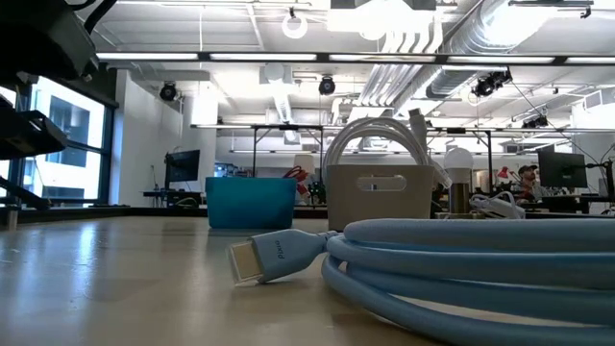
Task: Pick & Place USB Port
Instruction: Put the purple charger cable into the blue bin
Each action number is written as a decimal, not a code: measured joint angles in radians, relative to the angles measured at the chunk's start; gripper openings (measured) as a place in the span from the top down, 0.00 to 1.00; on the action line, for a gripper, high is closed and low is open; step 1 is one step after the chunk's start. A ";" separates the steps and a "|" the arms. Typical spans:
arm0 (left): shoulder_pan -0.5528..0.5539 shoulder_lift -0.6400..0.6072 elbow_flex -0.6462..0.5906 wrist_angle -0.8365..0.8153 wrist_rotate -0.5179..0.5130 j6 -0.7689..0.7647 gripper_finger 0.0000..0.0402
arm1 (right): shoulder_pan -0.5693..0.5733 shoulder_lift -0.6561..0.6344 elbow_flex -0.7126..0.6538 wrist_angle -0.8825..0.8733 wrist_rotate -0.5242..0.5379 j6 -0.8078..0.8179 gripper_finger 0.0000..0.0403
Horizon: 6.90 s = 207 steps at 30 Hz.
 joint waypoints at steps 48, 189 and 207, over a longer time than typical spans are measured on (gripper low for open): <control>-0.015 0.000 0.000 -0.042 -0.099 0.007 0.64 | 0.000 0.000 0.000 0.002 0.002 0.010 0.35; -0.026 0.219 0.314 -0.343 -0.219 0.192 1.00 | -0.003 0.122 0.000 0.084 -0.032 -0.028 0.35; 0.022 0.094 0.645 -0.744 -0.896 0.472 1.00 | -0.002 0.121 0.000 0.134 -0.041 -0.069 0.35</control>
